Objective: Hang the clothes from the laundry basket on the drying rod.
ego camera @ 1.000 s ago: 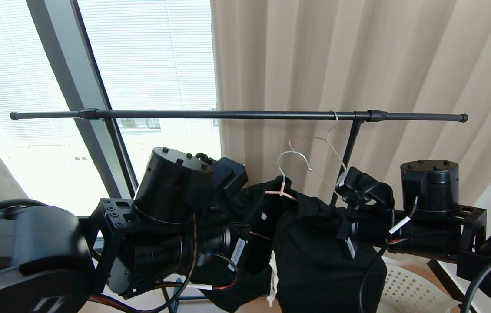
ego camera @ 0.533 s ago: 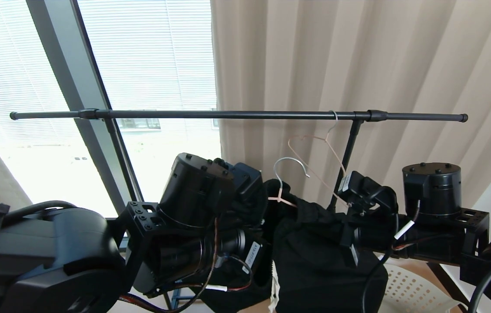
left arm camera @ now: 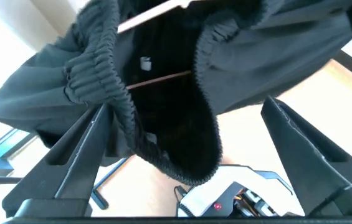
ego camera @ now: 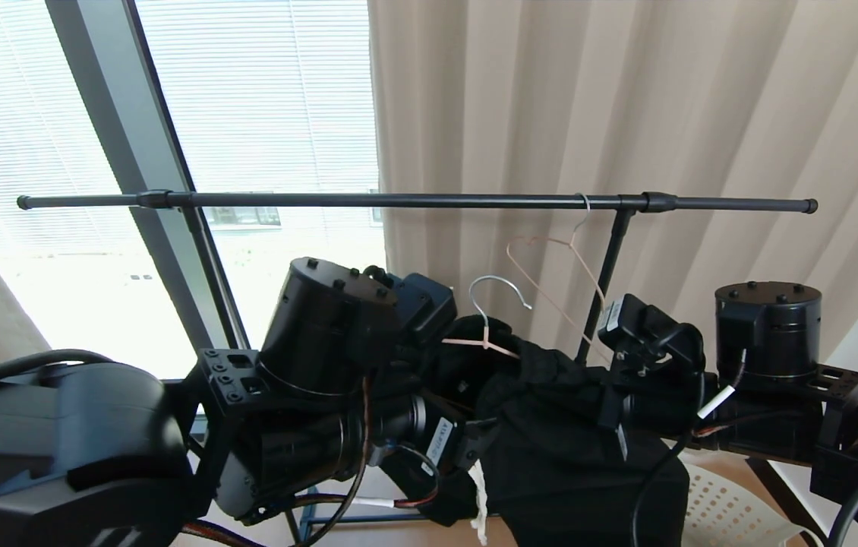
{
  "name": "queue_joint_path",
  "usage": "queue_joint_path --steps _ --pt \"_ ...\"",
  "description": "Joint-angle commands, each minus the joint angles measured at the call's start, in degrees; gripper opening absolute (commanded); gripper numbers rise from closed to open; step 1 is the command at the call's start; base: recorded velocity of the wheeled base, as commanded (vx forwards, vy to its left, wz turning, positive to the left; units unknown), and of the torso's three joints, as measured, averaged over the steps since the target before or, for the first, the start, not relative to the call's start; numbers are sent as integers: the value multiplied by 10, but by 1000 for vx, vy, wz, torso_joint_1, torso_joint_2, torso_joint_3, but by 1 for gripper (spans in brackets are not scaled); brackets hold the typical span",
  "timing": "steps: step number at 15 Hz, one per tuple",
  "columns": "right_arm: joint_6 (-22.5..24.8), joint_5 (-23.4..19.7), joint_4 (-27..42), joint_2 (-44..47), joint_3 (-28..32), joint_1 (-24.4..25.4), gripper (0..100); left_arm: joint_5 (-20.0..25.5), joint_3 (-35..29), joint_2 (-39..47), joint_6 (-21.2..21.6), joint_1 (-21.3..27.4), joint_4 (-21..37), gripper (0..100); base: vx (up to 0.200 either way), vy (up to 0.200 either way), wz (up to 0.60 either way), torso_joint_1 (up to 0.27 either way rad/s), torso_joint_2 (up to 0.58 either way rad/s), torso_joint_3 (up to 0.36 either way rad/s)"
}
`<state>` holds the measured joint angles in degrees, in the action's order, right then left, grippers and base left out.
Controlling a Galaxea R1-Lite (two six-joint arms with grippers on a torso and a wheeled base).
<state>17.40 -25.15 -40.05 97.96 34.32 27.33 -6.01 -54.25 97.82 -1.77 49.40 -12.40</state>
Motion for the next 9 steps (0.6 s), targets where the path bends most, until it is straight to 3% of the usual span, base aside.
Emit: queue_joint_path --steps 1,6,9 --pt "0 0 -5 3 -6 0 0 0 8 -46 -2 -3 1 100 0 0 0 0 0 0" --pt "-1 -1 -6 3 -7 -1 0 0 32 -76 -1 -4 2 100 0 0 0 0 0 0" --pt "0 -45 -6 4 -8 -15 0 0 38 -87 1 -14 3 100 0 0 0 0 0 0"
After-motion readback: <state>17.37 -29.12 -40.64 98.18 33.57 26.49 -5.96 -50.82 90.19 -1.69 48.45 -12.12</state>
